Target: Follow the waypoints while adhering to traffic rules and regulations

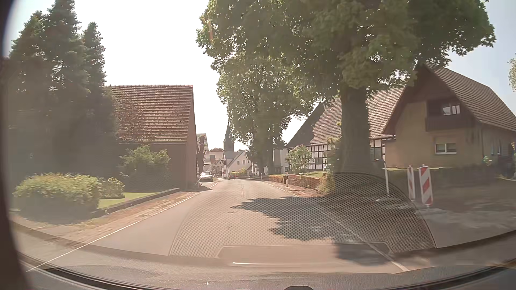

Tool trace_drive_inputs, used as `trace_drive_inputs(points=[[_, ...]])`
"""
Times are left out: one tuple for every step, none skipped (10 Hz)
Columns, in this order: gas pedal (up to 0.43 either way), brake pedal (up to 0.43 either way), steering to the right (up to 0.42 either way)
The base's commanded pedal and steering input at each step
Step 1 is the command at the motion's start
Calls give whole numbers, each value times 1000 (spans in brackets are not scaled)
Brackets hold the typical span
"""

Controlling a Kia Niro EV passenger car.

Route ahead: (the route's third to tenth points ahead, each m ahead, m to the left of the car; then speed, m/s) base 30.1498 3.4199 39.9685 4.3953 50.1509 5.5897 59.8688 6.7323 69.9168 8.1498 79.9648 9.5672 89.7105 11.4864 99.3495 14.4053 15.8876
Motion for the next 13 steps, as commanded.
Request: trace_drive_inputs(points=[[130,0,-21],[130,0,-21],[130,0,-21],[130,0,-21],[130,0,-21],[118,0,-21],[118,0,-21],[110,0,-21],[67,0,-21],[59,0,-21],[47,0,-21],[47,0,-21],[47,0,-21]])
